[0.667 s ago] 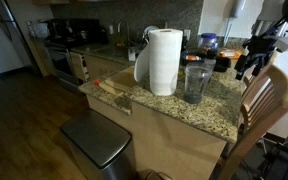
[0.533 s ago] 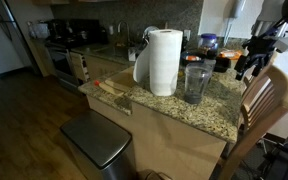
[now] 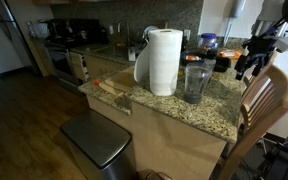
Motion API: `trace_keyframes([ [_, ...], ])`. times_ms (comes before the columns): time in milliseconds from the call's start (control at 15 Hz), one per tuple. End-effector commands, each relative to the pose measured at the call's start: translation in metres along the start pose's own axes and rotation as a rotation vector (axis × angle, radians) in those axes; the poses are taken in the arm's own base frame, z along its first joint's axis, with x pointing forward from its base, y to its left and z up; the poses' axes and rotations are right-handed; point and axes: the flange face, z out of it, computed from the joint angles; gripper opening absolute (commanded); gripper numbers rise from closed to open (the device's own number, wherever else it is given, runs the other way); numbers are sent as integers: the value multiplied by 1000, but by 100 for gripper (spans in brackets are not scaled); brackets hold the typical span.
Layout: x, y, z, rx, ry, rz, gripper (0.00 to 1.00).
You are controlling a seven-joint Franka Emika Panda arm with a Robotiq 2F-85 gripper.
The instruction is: Put the spice bottle on the right side of the black thing
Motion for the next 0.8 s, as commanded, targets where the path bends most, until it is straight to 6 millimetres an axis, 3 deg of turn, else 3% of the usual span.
trace_keyframes([
  [0, 0, 0, 0, 0, -1, 0, 100],
  [667, 0, 0, 0, 0, -1, 0, 100],
  [733, 6, -5, -17, 23, 95, 60, 100],
])
